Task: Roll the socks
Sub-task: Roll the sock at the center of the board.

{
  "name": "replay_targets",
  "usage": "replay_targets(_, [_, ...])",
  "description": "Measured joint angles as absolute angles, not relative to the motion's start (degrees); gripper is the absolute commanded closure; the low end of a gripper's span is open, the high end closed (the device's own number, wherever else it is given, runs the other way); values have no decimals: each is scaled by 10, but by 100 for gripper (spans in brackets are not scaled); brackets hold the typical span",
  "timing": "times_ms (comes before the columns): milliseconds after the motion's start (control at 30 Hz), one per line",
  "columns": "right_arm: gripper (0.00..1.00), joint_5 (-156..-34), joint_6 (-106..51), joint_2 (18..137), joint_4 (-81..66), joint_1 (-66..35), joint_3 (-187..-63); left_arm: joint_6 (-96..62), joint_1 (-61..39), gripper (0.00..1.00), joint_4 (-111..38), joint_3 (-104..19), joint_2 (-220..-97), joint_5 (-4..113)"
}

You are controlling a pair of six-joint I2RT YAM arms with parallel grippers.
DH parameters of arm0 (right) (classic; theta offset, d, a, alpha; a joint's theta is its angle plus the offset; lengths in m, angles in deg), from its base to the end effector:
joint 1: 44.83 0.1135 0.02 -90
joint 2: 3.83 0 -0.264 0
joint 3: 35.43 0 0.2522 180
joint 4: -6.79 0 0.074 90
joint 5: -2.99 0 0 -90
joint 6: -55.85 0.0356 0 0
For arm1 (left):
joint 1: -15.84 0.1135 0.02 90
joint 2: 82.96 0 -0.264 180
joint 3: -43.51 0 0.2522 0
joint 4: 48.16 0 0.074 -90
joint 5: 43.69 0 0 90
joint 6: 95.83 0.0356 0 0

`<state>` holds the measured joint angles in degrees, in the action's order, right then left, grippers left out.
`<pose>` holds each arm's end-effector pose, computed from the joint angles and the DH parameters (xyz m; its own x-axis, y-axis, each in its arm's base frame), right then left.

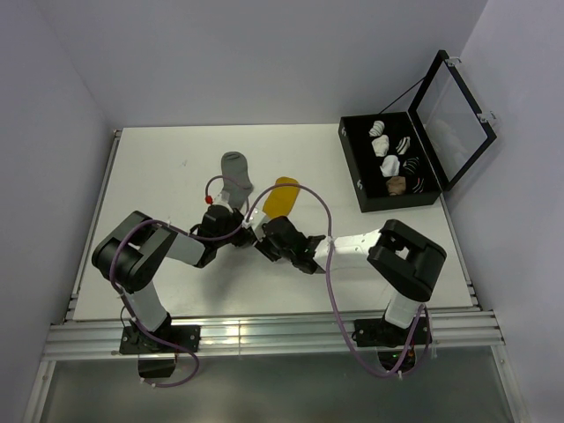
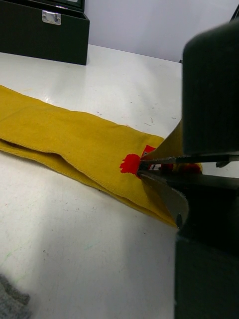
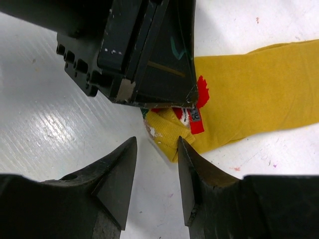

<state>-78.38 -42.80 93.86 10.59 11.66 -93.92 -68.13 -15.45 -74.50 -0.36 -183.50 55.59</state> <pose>0.1920 0.2804 0.1525 -0.2023 -0.5749 -0.7928 -0.7963 0.5678 -0.2085 0.2543 -0.1613 0.1072 -0.7597 -0.5608 -0.3291 -0.0885 0.5906 -0.8021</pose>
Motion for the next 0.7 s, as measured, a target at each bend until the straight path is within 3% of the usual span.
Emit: replay_targets(700, [53,-794,-429,898,95,117,-946,-678,-152,84,-725,-14,-1835,562])
